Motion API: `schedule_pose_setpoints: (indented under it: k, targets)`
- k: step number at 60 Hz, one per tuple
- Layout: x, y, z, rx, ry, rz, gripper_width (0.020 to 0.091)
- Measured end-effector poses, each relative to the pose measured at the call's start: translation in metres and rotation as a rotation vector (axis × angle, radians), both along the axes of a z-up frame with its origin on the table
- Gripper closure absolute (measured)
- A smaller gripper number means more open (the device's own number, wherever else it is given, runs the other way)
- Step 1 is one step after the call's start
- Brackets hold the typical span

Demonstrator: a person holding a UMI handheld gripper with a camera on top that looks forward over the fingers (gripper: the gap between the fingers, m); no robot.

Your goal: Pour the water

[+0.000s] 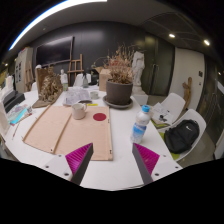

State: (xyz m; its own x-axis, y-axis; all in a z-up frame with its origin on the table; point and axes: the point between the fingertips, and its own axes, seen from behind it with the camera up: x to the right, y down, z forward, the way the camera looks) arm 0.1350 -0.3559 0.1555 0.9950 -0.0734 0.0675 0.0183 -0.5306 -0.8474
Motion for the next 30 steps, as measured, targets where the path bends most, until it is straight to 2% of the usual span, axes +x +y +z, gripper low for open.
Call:
schedule_pose_setpoints:
  k: [13, 20, 30]
  targets:
    - [0.119, 0.057, -0.039, 0.073, -0.022, -0.082, 0.026]
    - [0.144, 0.097, -0.057, 0.106, -0.04, -0.05, 0.0259]
    - [0.148, 0.147, -0.084, 0.131, -0.037, 0.023, 0.0268]
